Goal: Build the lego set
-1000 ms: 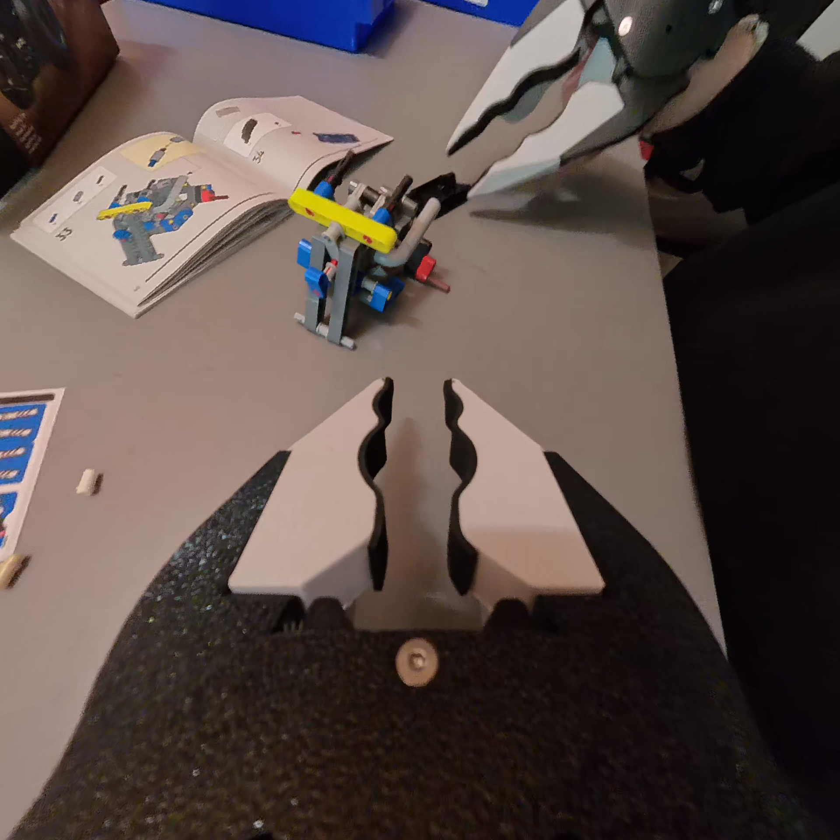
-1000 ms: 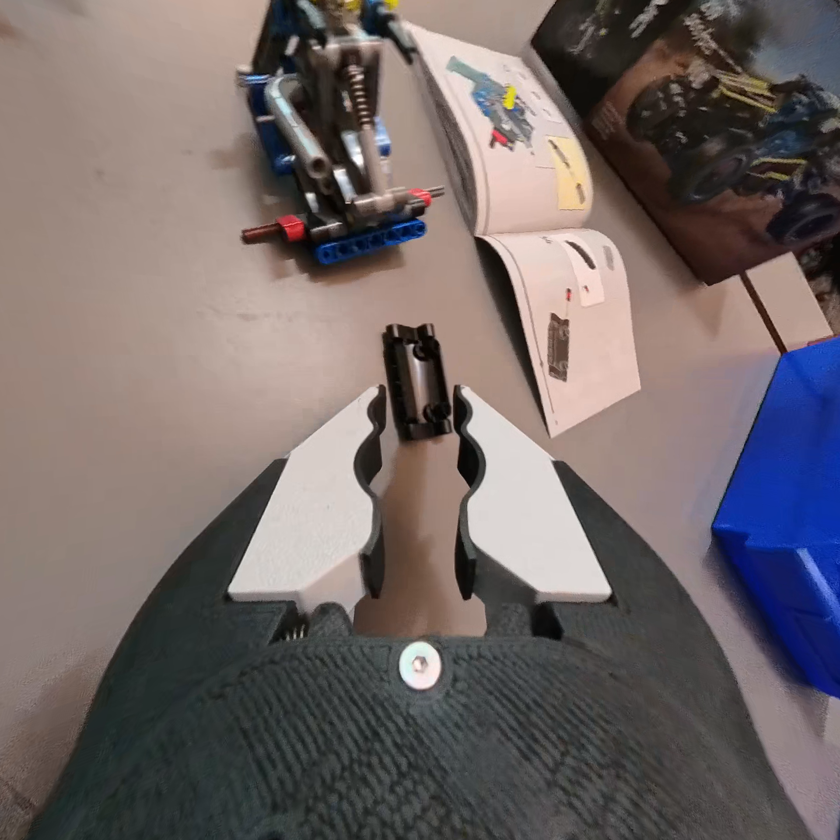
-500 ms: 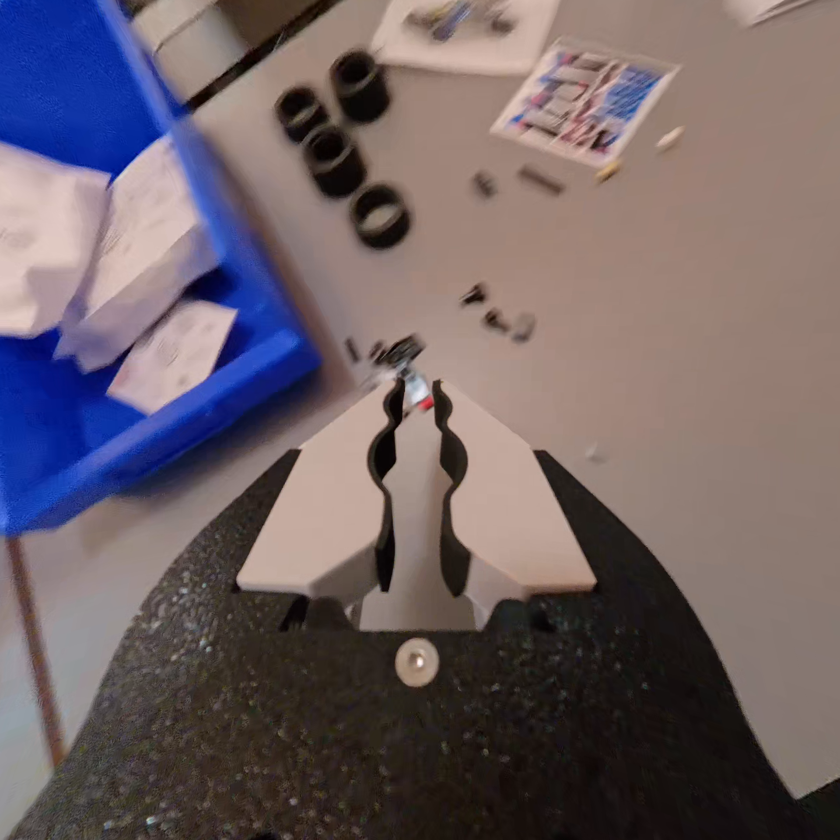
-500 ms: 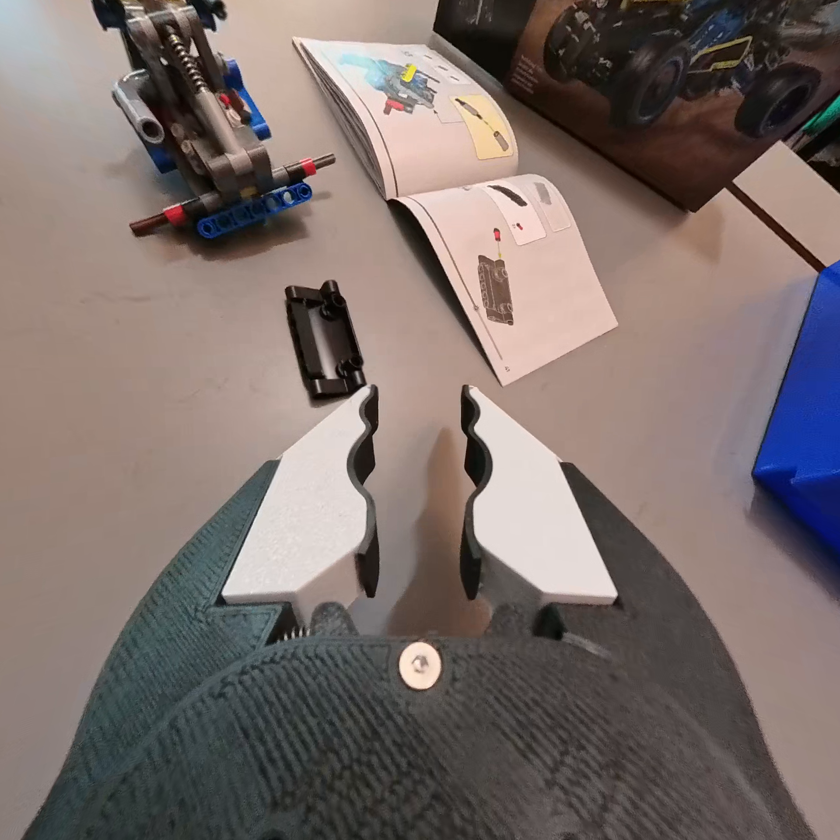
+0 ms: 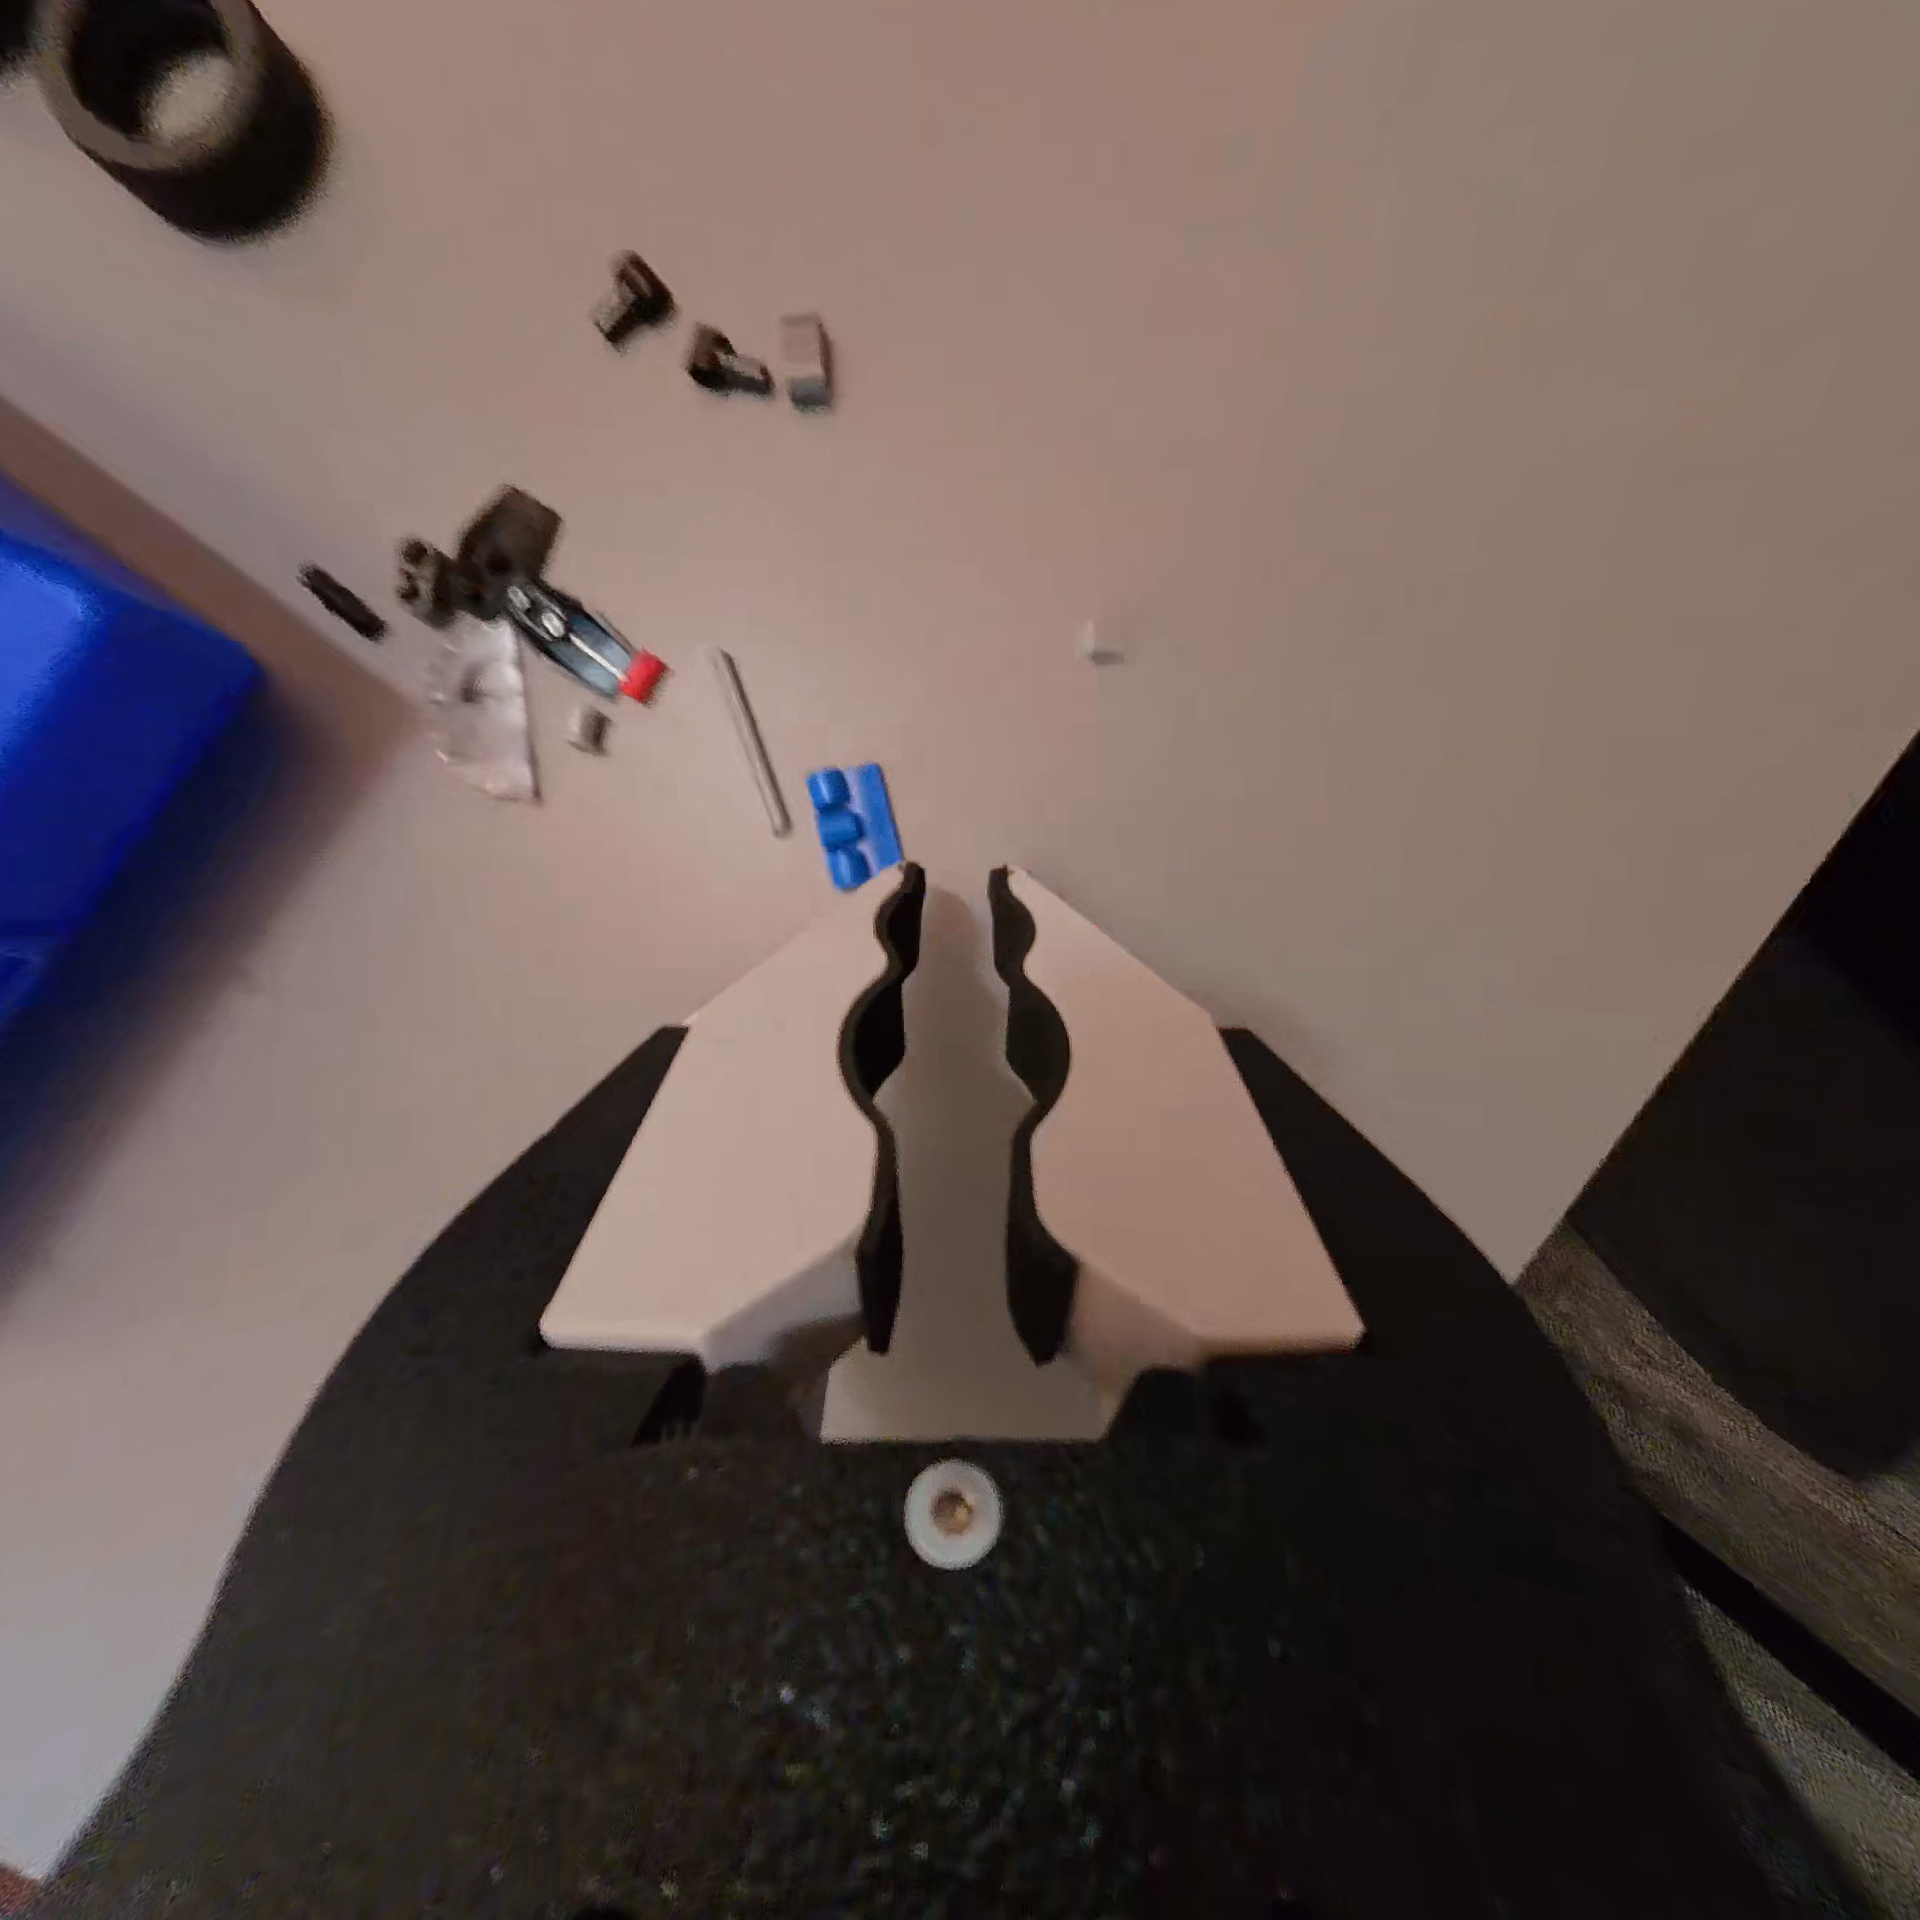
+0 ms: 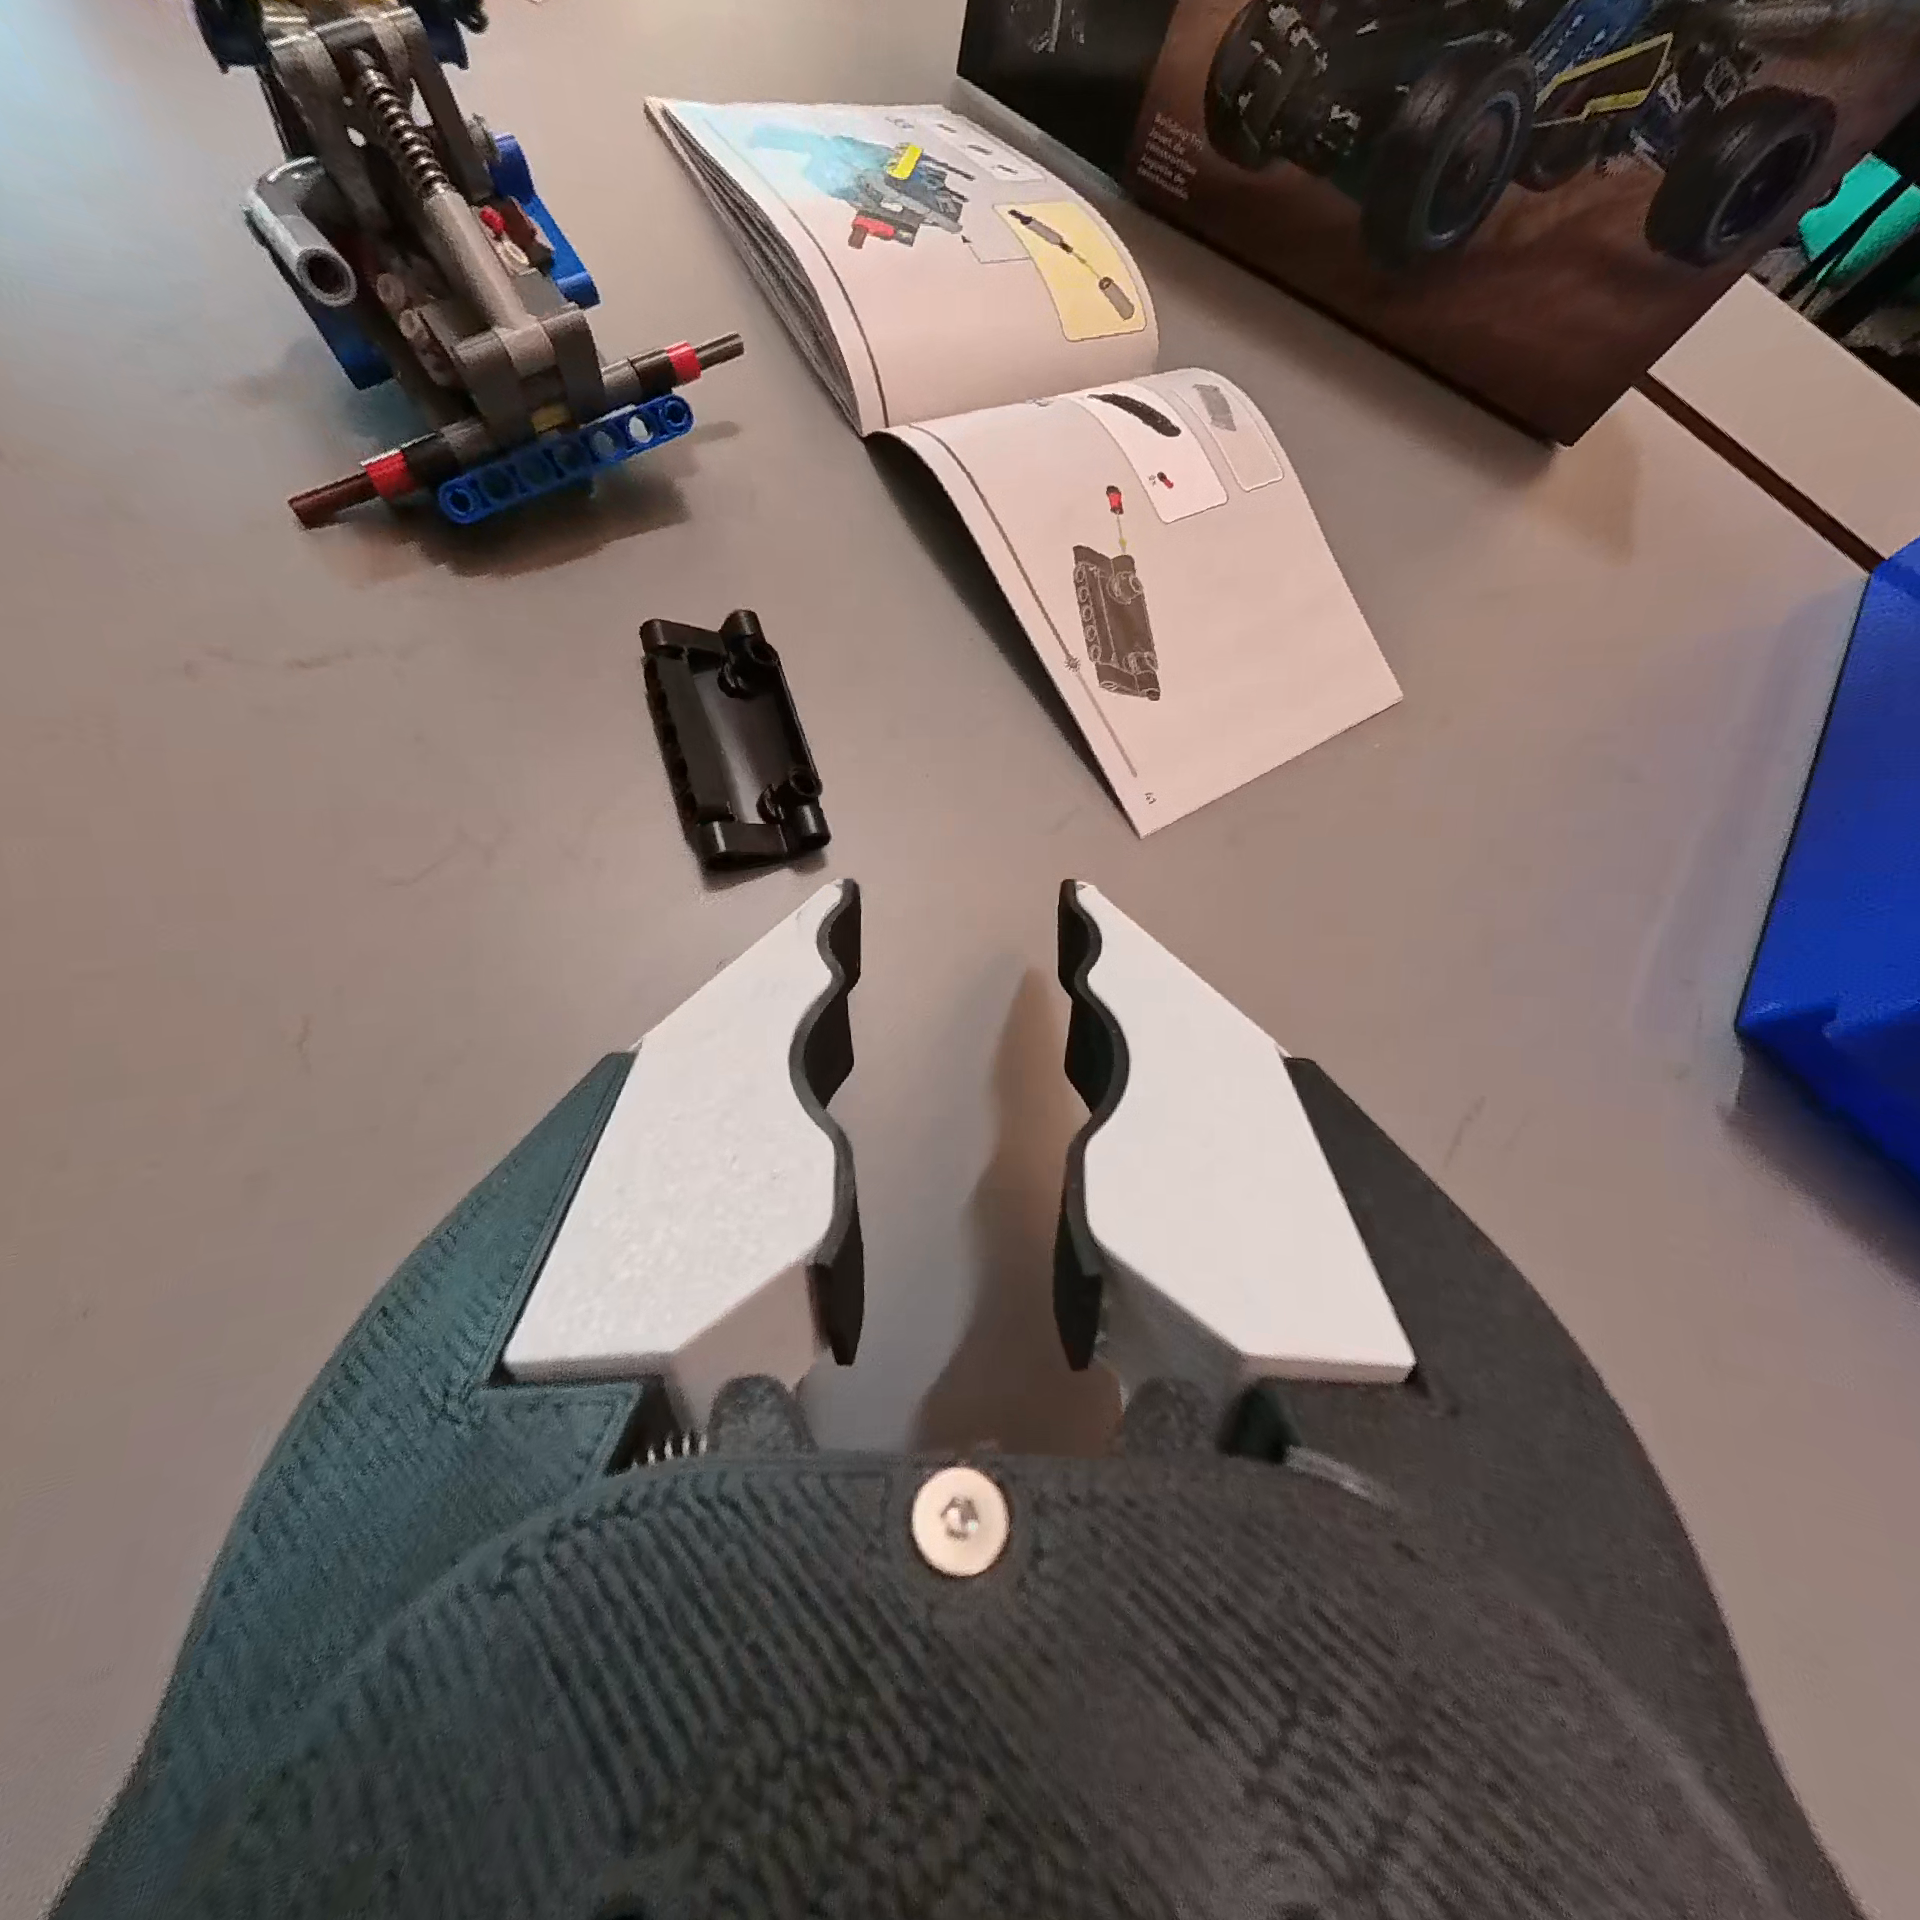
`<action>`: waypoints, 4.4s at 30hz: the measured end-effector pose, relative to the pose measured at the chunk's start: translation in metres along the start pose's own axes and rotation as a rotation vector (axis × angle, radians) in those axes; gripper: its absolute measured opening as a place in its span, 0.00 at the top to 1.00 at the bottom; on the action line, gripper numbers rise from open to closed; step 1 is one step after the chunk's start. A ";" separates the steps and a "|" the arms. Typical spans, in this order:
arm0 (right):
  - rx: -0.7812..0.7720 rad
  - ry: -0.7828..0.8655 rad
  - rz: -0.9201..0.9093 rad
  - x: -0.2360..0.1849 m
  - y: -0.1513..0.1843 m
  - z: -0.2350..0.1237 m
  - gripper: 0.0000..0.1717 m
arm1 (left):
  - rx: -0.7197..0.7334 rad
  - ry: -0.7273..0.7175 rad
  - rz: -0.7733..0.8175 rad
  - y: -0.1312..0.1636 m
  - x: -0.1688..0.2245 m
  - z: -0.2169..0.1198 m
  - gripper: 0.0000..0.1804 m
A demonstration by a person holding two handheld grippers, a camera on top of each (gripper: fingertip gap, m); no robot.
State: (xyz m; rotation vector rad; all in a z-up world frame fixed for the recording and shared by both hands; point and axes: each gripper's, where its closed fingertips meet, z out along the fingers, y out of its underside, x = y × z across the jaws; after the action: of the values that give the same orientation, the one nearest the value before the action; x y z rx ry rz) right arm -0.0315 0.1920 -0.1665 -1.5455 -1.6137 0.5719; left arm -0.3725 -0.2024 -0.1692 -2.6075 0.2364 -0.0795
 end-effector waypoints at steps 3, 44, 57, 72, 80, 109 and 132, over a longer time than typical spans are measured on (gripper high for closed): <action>-0.006 -0.005 0.001 0.001 0.001 0.001 0.79 | -0.042 -0.011 -0.024 0.015 0.012 0.004 0.94; -0.027 -0.420 -0.072 -0.047 -0.025 0.039 0.99 | 0.310 0.277 0.539 -0.233 0.220 0.155 0.98; 0.014 -0.473 -0.206 -0.098 -0.025 0.015 0.99 | 0.315 0.324 0.487 -0.225 0.212 0.148 0.92; 0.058 -0.531 -0.323 -0.128 -0.034 0.014 0.99 | 0.305 0.370 0.437 -0.226 0.220 0.148 0.94; 0.080 -0.524 -0.379 -0.133 -0.035 0.014 0.99 | 0.298 0.356 0.481 -0.232 0.220 0.155 0.95; 0.126 -0.499 -0.477 -0.141 -0.041 0.019 1.00 | 0.293 0.413 0.523 -0.244 0.228 0.161 0.99; 0.168 -0.493 -0.609 -0.160 -0.045 0.017 1.00 | 0.336 0.282 0.690 -0.261 0.234 0.155 1.00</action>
State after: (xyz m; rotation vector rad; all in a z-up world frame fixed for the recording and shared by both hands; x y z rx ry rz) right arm -0.0849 0.0340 -0.1798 -0.7475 -2.2137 0.7494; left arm -0.0869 0.0527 -0.1694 -2.0496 1.1004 -0.2192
